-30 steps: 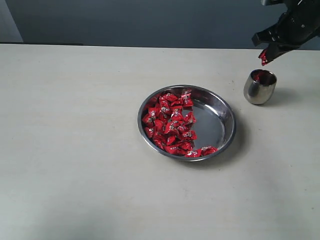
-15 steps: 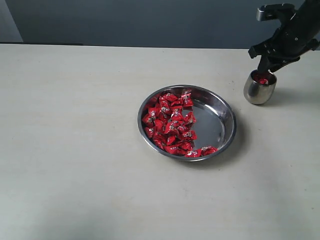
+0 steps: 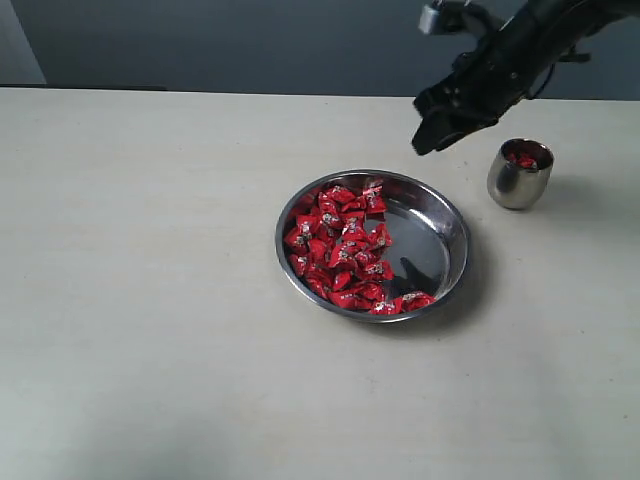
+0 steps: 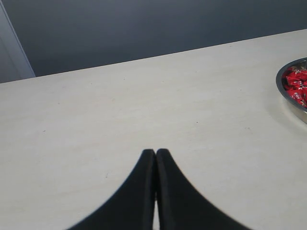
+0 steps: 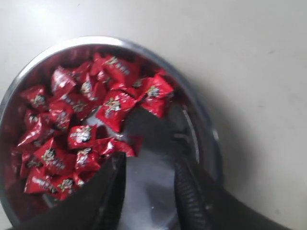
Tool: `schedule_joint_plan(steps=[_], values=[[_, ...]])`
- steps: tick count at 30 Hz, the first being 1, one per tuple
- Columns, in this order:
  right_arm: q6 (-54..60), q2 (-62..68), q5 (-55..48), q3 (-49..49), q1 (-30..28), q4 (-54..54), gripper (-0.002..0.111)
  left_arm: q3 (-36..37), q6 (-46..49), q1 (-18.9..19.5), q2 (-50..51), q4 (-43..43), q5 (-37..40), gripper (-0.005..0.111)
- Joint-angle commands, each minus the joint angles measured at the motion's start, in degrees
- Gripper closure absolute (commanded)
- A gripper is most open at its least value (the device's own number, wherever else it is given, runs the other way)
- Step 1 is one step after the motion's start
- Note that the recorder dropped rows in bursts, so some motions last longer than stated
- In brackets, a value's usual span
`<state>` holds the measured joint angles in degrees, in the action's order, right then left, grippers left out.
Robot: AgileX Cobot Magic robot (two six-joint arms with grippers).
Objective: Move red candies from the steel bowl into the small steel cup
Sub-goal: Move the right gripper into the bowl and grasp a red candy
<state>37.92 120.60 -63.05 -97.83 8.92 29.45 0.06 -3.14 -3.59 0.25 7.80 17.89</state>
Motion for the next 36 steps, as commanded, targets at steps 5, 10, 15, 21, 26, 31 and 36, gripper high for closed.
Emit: schedule_joint_plan(steps=[5, 10, 15, 21, 26, 31, 36], values=[[1.3, 4.7, -3.4, -0.1, 6.5, -4.6, 0.057, -0.1, -0.3, -0.6, -0.2, 0.0, -0.2, 0.106], [1.1, 6.3, -4.6, -0.1, 7.3, -5.2, 0.057, -0.1, -0.3, -0.6, -0.2, 0.0, -0.2, 0.106], [0.8, 7.9, -4.6, -0.1, 7.9, -5.1, 0.057, -0.1, -0.3, -0.6, -0.2, 0.0, -0.2, 0.106], [0.8, 9.9, -4.6, -0.1, 8.5, -4.8, 0.058, -0.1, -0.3, -0.6, -0.2, 0.0, -0.2, 0.106], [0.8, 10.5, -3.5, -0.1, 8.8, -4.1, 0.062, -0.1, -0.3, -0.6, -0.2, 0.0, -0.2, 0.106], [0.8, 11.9, -3.3, -0.1, 8.8, -3.5, 0.062, -0.1, -0.3, -0.6, -0.2, 0.0, -0.2, 0.106], [0.8, 13.1, -3.3, -0.1, 8.8, -3.5, 0.063, -0.1, -0.3, -0.6, -0.2, 0.0, -0.2, 0.106]])
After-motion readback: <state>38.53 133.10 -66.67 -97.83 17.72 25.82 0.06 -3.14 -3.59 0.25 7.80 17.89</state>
